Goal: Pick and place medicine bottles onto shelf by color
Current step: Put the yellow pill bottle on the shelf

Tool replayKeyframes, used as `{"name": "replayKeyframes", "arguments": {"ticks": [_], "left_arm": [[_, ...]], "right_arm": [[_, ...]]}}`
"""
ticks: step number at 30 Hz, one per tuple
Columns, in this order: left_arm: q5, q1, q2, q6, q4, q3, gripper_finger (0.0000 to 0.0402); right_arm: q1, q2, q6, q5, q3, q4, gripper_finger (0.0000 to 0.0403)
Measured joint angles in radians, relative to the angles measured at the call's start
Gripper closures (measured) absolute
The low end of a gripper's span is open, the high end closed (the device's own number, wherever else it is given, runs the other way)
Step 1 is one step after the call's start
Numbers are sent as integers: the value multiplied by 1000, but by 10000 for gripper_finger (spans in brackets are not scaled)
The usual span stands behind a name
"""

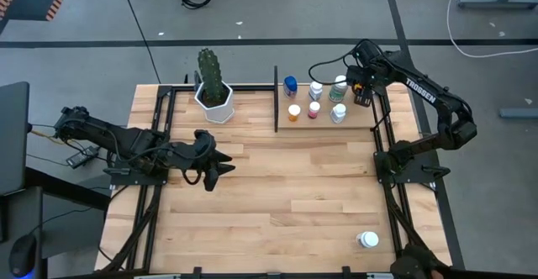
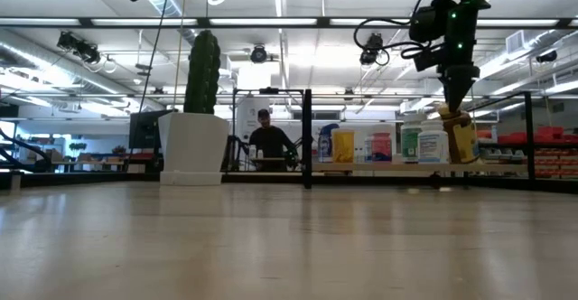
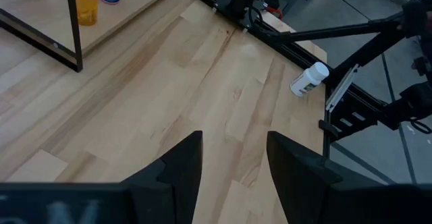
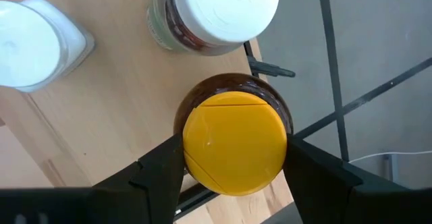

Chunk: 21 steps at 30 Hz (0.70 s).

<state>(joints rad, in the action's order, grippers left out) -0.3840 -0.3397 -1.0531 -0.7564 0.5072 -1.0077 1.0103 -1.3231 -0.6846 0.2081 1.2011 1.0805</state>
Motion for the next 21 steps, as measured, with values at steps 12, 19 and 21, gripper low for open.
{"name": "replayKeyframes", "arguments": {"ticks": [12,19,21], "left_arm": [[0,0,0,-20,0,0,229],[0,0,0,-19,-1,0,230],[0,0,0,-19,0,0,230]], "right_arm": [[0,-1,36,0,-1,-18,166],[1,-1,38,0,-1,-29,163],[1,-1,42,0,-1,-31,156]]}}
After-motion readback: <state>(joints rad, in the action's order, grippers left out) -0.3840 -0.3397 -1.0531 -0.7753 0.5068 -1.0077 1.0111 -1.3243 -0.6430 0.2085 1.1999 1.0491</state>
